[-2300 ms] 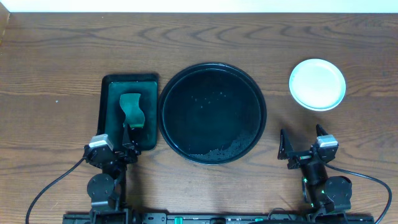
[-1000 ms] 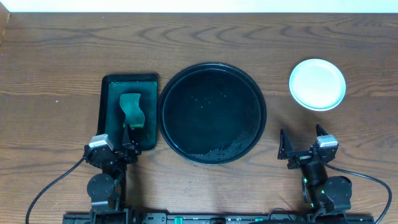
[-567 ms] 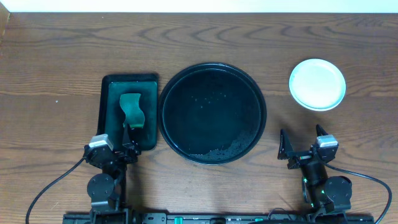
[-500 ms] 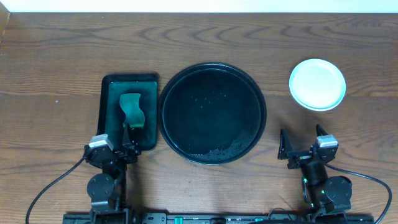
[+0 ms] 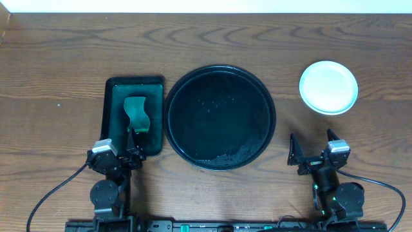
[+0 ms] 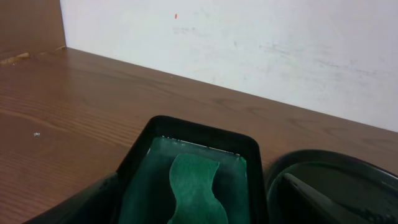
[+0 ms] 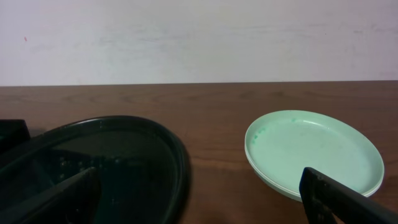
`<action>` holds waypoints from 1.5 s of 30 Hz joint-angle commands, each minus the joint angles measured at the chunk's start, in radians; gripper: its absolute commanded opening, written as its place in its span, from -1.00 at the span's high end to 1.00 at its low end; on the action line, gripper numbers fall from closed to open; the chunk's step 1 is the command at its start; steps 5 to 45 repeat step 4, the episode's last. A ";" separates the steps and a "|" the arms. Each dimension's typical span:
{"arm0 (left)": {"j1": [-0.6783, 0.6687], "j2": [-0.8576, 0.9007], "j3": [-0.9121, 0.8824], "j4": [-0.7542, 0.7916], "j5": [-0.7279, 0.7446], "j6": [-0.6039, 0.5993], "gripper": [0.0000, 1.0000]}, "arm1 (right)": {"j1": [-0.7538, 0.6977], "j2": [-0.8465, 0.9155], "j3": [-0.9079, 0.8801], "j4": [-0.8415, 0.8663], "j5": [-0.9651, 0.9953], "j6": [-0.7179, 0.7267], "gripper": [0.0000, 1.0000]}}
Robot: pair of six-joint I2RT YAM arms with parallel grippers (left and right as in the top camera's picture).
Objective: Clean dirty plates on tray and stack at the side
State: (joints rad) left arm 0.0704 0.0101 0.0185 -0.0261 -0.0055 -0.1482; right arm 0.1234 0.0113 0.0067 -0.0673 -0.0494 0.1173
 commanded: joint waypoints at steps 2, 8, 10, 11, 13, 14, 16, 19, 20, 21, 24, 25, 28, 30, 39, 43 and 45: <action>0.005 -0.006 -0.014 -0.045 -0.021 0.020 -0.60 | -0.006 -0.006 -0.001 -0.004 -0.008 -0.014 -0.98; 0.005 -0.006 -0.014 -0.045 -0.021 0.020 -0.59 | -0.006 -0.005 -0.001 -0.004 -0.008 -0.014 -0.99; 0.005 -0.006 -0.014 -0.045 -0.021 0.020 -0.59 | -0.006 -0.005 -0.001 -0.004 -0.008 -0.014 -0.99; 0.005 -0.006 -0.014 -0.045 -0.021 0.020 -0.59 | -0.006 -0.005 -0.001 -0.004 -0.008 -0.014 -0.99; 0.005 -0.006 -0.014 -0.045 -0.021 0.020 -0.59 | -0.006 -0.005 -0.001 -0.004 -0.008 -0.014 -0.99; 0.005 -0.006 -0.014 -0.045 -0.021 0.020 -0.59 | -0.006 -0.005 -0.001 -0.004 -0.008 -0.014 -0.99; 0.005 -0.006 -0.014 -0.045 -0.021 0.020 -0.59 | -0.006 -0.005 -0.001 -0.004 -0.008 -0.014 -0.99; 0.005 -0.006 -0.014 -0.045 -0.021 0.020 -0.59 | -0.006 -0.005 -0.001 -0.004 -0.008 -0.014 -0.99; 0.005 -0.006 -0.014 -0.045 -0.021 0.020 -0.59 | -0.006 -0.005 -0.001 -0.004 -0.008 -0.014 -0.99; 0.005 -0.006 -0.014 -0.045 -0.021 0.020 -0.59 | -0.006 -0.005 -0.001 -0.004 -0.008 -0.014 -0.99; 0.005 -0.006 -0.014 -0.045 -0.021 0.020 -0.59 | -0.006 -0.005 -0.001 -0.004 -0.008 -0.014 -0.99; 0.005 -0.006 -0.014 -0.045 -0.021 0.020 -0.59 | -0.006 -0.005 -0.001 -0.004 -0.008 -0.014 -0.99; 0.005 -0.006 -0.014 -0.045 -0.021 0.020 -0.59 | -0.006 -0.005 -0.001 -0.004 -0.008 -0.014 -0.99; 0.005 -0.006 -0.014 -0.045 -0.021 0.020 -0.59 | -0.006 -0.005 -0.001 -0.004 -0.008 -0.014 -0.99; 0.005 -0.006 -0.014 -0.045 -0.021 0.020 -0.59 | -0.006 -0.005 -0.001 -0.004 -0.008 -0.014 -0.99; 0.005 -0.006 -0.014 -0.045 -0.021 0.020 -0.59 | -0.006 -0.005 -0.001 -0.004 -0.008 -0.014 -0.99; 0.005 -0.006 -0.014 -0.045 -0.021 0.020 -0.59 | -0.006 -0.005 -0.001 -0.004 -0.008 -0.014 -0.99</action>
